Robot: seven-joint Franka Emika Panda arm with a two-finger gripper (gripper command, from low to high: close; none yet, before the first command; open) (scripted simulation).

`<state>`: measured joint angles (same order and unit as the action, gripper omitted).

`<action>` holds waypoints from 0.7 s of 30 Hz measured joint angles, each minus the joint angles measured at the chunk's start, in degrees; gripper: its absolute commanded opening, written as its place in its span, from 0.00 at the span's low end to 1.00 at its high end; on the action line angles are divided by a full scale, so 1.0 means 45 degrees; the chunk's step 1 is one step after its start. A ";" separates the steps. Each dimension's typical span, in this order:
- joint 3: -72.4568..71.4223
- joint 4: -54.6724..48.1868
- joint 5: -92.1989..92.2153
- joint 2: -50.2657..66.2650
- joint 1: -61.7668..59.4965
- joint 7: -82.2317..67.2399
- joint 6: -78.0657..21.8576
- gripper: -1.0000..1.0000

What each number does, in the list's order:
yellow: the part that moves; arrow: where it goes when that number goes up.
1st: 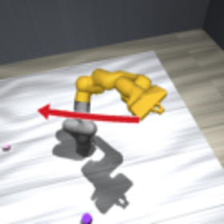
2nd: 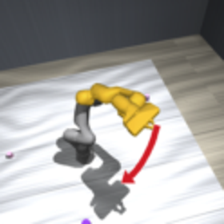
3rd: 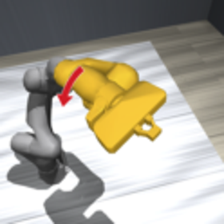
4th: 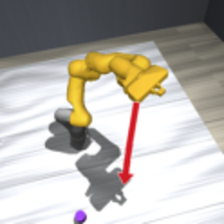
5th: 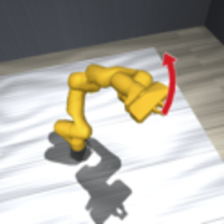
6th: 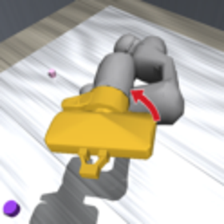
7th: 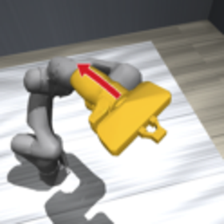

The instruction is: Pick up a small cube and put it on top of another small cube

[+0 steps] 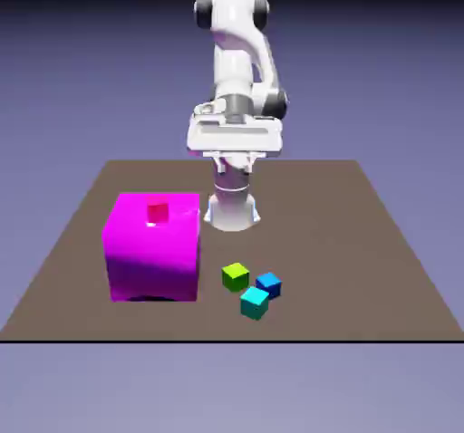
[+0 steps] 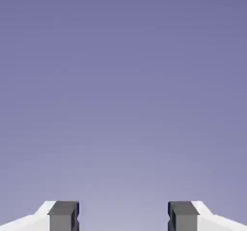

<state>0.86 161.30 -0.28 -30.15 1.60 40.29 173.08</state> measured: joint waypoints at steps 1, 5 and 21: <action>0.0159 0.0055 -0.0051 0.0461 0.0169 -0.0399 -0.0170 0.50; 0.0796 0.0276 -0.0257 0.2307 0.0844 -0.1996 -0.0852 0.50; 0.0878 0.0253 0.0681 0.9688 0.1365 -0.6577 0.0317 0.50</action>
<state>4.81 162.44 2.79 13.44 7.75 10.69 174.51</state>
